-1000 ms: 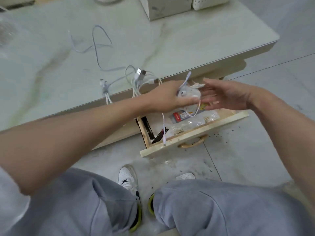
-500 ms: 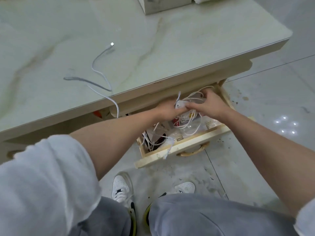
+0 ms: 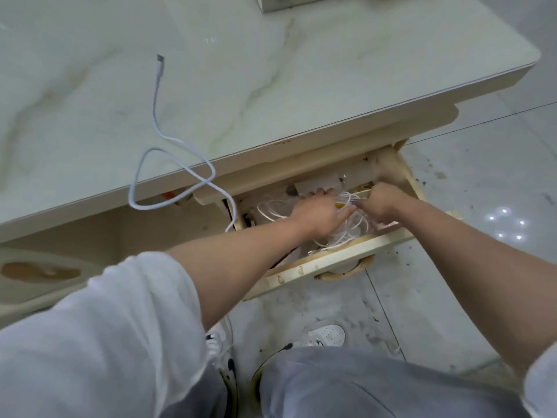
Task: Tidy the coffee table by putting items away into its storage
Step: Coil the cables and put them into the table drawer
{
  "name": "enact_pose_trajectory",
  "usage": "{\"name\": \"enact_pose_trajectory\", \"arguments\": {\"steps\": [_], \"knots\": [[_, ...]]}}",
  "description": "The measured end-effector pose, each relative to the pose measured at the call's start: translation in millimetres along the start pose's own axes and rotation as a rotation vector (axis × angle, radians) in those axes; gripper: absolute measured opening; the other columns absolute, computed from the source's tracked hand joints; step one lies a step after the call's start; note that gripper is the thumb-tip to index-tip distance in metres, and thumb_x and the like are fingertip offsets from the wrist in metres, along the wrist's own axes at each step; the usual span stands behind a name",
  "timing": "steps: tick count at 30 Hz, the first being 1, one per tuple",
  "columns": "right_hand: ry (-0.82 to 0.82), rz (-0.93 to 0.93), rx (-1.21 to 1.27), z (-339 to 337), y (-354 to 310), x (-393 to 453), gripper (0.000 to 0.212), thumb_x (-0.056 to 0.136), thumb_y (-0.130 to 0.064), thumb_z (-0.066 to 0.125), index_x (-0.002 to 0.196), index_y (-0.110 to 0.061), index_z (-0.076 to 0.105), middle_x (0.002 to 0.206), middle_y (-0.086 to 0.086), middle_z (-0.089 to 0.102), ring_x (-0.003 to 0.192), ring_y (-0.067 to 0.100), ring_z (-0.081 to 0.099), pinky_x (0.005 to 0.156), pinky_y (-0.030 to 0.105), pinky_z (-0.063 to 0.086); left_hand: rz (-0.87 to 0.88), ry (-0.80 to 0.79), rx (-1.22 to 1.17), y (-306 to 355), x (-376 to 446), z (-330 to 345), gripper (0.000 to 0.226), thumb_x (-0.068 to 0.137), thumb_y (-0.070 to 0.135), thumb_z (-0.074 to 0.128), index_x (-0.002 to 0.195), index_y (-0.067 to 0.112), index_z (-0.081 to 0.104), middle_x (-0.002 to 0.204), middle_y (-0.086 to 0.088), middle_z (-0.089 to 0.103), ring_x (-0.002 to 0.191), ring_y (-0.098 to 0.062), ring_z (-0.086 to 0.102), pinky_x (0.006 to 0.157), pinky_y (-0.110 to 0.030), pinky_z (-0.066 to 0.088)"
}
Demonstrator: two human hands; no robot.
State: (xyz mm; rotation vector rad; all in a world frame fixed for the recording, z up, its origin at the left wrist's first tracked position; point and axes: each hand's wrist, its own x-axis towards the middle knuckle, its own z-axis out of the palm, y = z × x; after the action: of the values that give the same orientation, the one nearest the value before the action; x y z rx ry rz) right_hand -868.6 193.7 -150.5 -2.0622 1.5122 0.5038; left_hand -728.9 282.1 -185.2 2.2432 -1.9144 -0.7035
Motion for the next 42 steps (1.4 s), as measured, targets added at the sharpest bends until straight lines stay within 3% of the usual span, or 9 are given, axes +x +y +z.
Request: {"name": "enact_pose_trajectory", "arguments": {"steps": [5, 10, 14, 16, 20, 26, 32, 36, 42], "knots": [[0.24, -0.19, 0.017, -33.5, -39.3, -26.5, 0.038, 0.092, -0.034, 0.057, 0.059, -0.015, 0.054, 0.064, 0.006, 0.058, 0.063, 0.027, 0.054, 0.048, 0.023, 0.029, 0.056, -0.031, 0.232, 13.0, -53.1, -79.0, 0.054, 0.095, 0.052, 0.042, 0.126, 0.009, 0.053, 0.126, -0.017, 0.057, 0.113, -0.034, 0.055, 0.089, -0.043, 0.047], [-0.352, -0.396, 0.745, -39.8, -97.0, -81.4, 0.022, 0.084, -0.018, 0.063, 0.104, -0.01, 0.067, 0.082, 0.002, 0.069, 0.062, 0.013, 0.061, 0.051, 0.024, 0.048, 0.27, 0.143, 0.221, 15.6, -148.2, -166.7, 0.028, 0.093, 0.043, 0.044, 0.084, 0.026, 0.063, 0.073, 0.001, 0.064, 0.065, -0.022, 0.057, 0.055, -0.031, 0.045], [-0.665, -0.477, 0.884, -24.8, -143.4, -108.0, 0.027, 0.089, -0.015, 0.052, 0.115, -0.019, 0.06, 0.094, 0.005, 0.065, 0.071, 0.02, 0.063, 0.057, 0.028, 0.05, 0.339, 0.496, 0.247, -22.7, -203.9, -205.3, 0.024, 0.087, 0.051, 0.046, 0.094, 0.032, 0.059, 0.09, 0.008, 0.064, 0.067, -0.02, 0.063, 0.055, -0.031, 0.048], [-0.702, -0.47, 0.71, -8.2, -160.9, -116.4, 0.039, 0.089, -0.008, 0.054, 0.126, -0.019, 0.053, 0.105, 0.009, 0.06, 0.078, 0.024, 0.066, 0.064, 0.033, 0.053, 0.176, 0.416, 0.262, -48.5, -212.6, -202.3, 0.042, 0.08, 0.06, 0.04, 0.109, 0.033, 0.056, 0.108, 0.004, 0.06, 0.076, -0.025, 0.067, 0.064, -0.037, 0.054], [-0.447, -0.429, 0.331, 30.3, -160.2, -107.9, 0.067, 0.092, -0.018, 0.064, 0.15, -0.017, 0.03, 0.128, 0.016, 0.055, 0.086, 0.024, 0.065, 0.07, 0.036, 0.055, -0.098, -0.07, 0.273, -87.8, -197.3, -154.5, 0.062, 0.08, 0.053, 0.049, 0.137, 0.031, 0.045, 0.124, -0.009, 0.055, 0.099, -0.034, 0.064, 0.081, -0.039, 0.053], [-0.072, -0.22, 0.338, 41.5, -120.1, -80.6, 0.097, 0.082, -0.055, 0.07, 0.154, -0.016, 0.017, 0.134, 0.017, 0.058, 0.106, 0.031, 0.067, 0.076, 0.038, 0.055, -0.041, -0.102, -0.028, -89.7, -131.5, -111.3, 0.028, 0.101, 0.029, 0.048, 0.096, 0.012, 0.07, 0.081, 0.001, 0.068, 0.073, -0.015, 0.063, 0.06, -0.027, 0.04], [-0.29, -0.154, 0.879, 55.1, -112.7, -68.9, 0.054, 0.093, -0.017, 0.064, 0.139, -0.025, 0.037, 0.103, 0.01, 0.067, 0.061, 0.018, 0.069, 0.052, 0.027, 0.057, -0.101, -0.075, -0.567, -64.3, -79.4, -95.1, 0.027, 0.103, 0.03, 0.044, 0.102, 0.019, 0.068, 0.086, 0.0, 0.073, 0.071, -0.01, 0.068, 0.068, -0.025, 0.053], [-0.102, 0.017, 0.869, 49.0, -95.8, -45.6, 0.016, 0.098, 0.001, 0.045, 0.099, -0.003, 0.06, 0.079, 0.014, 0.061, 0.049, 0.02, 0.061, 0.046, 0.032, 0.055, -0.065, -0.156, -0.201, -78.3, -66.4, -75.9, 0.036, 0.106, 0.033, 0.035, 0.117, 0.01, 0.06, 0.114, -0.013, 0.068, 0.102, -0.029, 0.063, 0.08, -0.03, 0.046], [0.078, 0.131, 0.854, 8.4, -36.7, -4.6, 0.037, 0.085, -0.004, 0.066, 0.119, 0.008, 0.058, 0.094, 0.02, 0.064, 0.078, 0.027, 0.064, 0.078, 0.045, 0.059, 0.044, -0.252, -0.004, -88.2, -57.1, -34.5, 0.054, 0.105, 0.044, 0.02, 0.128, 0.013, 0.058, 0.135, -0.016, 0.058, 0.12, -0.032, 0.055, 0.093, -0.033, 0.041]]}}
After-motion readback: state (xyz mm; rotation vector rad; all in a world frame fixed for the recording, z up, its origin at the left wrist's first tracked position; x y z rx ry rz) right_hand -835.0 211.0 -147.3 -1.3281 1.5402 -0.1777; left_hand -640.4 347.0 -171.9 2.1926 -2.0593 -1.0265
